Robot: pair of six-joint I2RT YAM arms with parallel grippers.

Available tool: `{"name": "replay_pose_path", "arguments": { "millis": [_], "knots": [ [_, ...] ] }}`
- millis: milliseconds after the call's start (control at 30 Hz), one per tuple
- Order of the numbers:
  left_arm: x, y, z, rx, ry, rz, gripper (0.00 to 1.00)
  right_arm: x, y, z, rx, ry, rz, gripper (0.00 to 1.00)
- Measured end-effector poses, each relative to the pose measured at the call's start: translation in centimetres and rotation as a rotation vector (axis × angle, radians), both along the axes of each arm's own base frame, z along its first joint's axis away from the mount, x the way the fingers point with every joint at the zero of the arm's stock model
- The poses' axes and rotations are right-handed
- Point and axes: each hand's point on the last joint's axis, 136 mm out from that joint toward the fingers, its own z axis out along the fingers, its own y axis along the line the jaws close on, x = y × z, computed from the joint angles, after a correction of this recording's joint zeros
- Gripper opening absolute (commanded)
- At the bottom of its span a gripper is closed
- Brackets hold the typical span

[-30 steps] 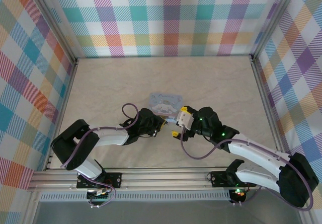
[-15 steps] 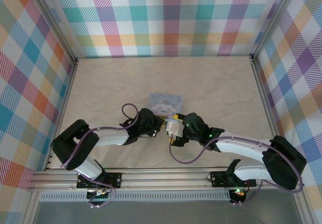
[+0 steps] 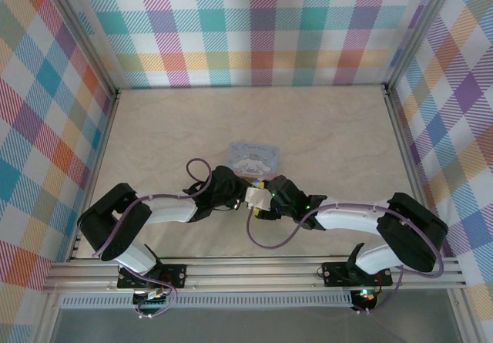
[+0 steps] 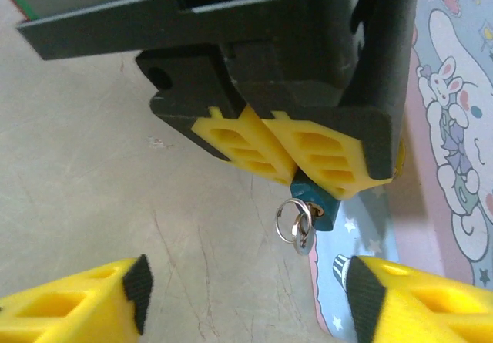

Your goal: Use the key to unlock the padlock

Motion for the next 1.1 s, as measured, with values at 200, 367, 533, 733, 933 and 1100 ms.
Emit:
{"name": "replay_pose_path", "arguments": {
  "millis": [200, 367, 533, 733, 933, 1100],
  "knots": [
    [0.0, 0.0, 0.0, 0.0, 0.0, 0.0, 0.0, 0.6, 0.1, -0.3, 0.0, -0.013, -0.029, 0.5],
    [0.0, 0.0, 0.0, 0.0, 0.0, 0.0, 0.0, 0.9, 0.1, -0.2, 0.001, -0.026, -0.039, 0.42],
    [0.0, 0.0, 0.0, 0.0, 0.0, 0.0, 0.0, 0.9, 0.2, -0.1, 0.003, -0.029, -0.041, 0.36],
    [0.0, 0.0, 0.0, 0.0, 0.001, 0.001, 0.0, 1.2, 0.4, -0.3, 0.001, -0.034, -0.05, 0.31],
    [0.0, 0.1, 0.0, 0.003, 0.002, 0.009, 0.0, 1.5, 0.5, -0.2, 0.005, -0.047, -0.06, 0.25],
    [0.1, 0.1, 0.0, 0.003, 0.002, 0.009, 0.0, 1.6, 0.6, 0.0, 0.015, -0.054, -0.061, 0.25]
  ]
}}
